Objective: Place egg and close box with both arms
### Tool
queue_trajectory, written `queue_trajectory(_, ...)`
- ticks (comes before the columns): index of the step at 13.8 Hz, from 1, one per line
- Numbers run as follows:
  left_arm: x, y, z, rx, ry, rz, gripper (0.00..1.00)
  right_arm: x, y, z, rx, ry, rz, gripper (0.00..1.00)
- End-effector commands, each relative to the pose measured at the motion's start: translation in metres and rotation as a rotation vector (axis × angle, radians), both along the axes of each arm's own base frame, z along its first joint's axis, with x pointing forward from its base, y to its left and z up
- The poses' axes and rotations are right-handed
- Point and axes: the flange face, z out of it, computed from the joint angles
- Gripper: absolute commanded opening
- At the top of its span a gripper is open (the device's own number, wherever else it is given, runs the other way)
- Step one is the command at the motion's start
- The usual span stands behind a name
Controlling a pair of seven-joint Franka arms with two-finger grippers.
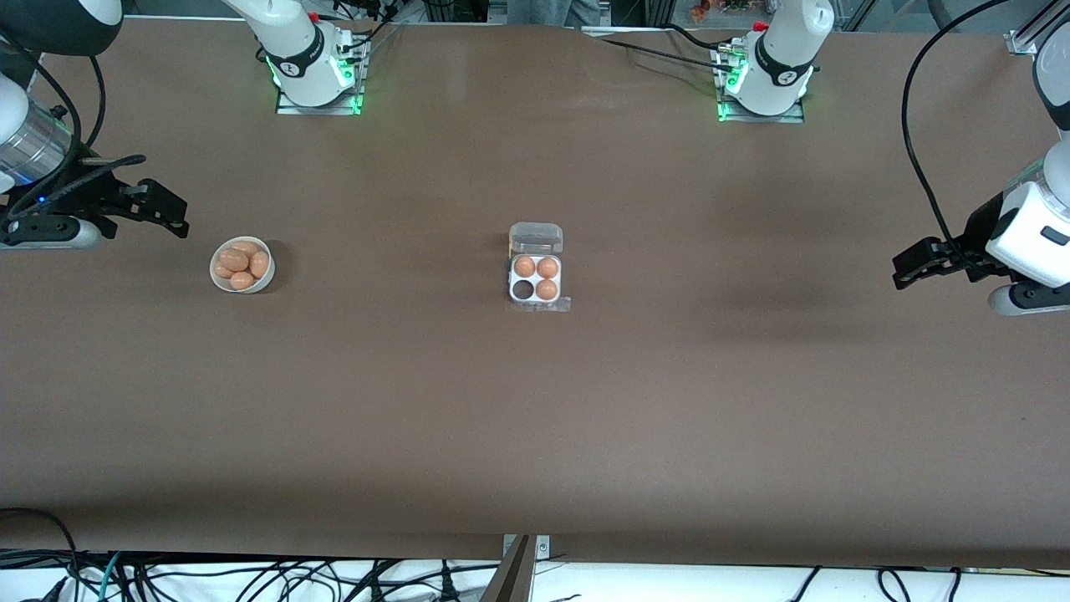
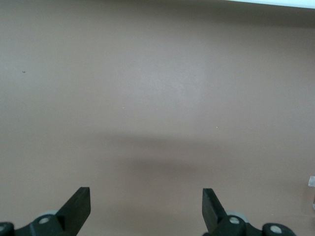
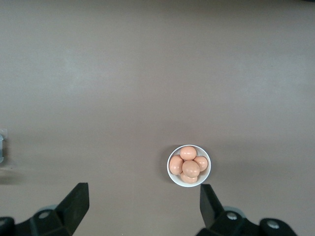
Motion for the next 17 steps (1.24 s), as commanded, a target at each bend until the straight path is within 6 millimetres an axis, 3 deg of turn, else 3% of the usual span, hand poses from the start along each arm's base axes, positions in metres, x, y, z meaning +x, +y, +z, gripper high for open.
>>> queue_trajectory(1,0.004,0.015,-0.003,0.025,0.026,-0.003,1.0,-0.001,0.001,0.004,-0.012,0.002,0.0,1.0)
queue_trajectory(6,0.004,0.021,-0.014,0.014,0.07,-0.035,1.0,-0.001,0.001,0.004,-0.017,0.001,0.012,1.0)
queue_trajectory(17,0.0,0.016,-0.012,-0.032,0.089,-0.037,1.0,-0.001,0.002,0.005,-0.017,0.001,0.018,1.0)
